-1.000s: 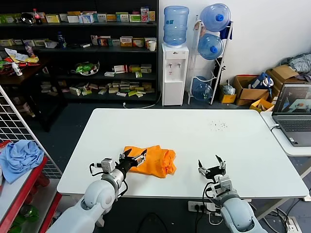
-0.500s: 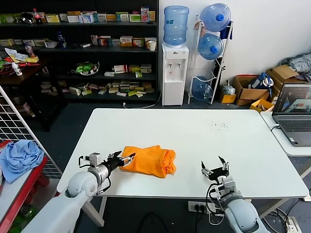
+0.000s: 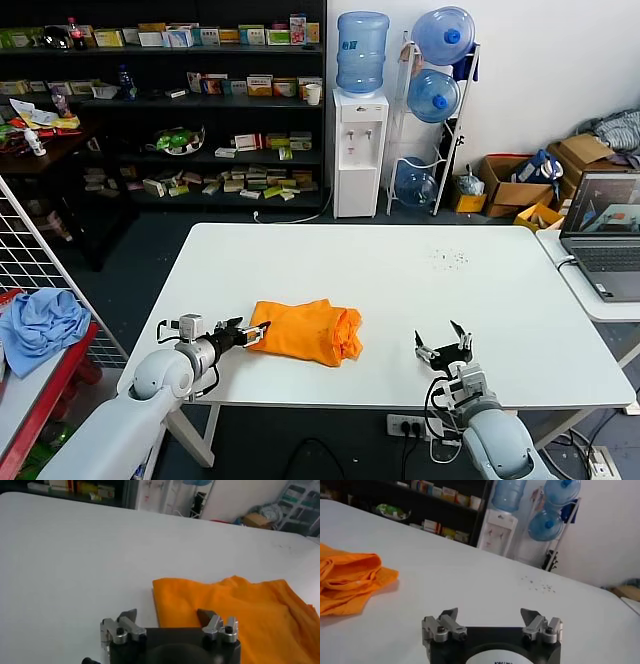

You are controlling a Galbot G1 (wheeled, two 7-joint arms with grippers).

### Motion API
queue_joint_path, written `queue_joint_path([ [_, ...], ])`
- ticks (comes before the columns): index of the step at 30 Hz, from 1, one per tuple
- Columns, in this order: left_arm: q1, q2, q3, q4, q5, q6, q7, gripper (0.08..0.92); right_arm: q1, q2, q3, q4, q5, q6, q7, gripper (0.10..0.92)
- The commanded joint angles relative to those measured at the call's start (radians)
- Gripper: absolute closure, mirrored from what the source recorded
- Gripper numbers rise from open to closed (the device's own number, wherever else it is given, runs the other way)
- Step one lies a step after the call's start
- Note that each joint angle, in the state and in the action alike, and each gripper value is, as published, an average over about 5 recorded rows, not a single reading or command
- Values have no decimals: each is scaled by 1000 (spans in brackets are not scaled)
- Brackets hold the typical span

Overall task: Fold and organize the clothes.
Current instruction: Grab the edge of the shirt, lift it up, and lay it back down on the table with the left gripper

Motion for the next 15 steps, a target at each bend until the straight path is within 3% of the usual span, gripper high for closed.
queue_joint_path([
  [1,-3,3,-4,13,-1,14,23,218,-2,2,0,8,0,-3,2,203],
  [15,27,-12,-5,-70,-39,-8,-22,622,-9,16,-5,22,-7,-8,9,203],
])
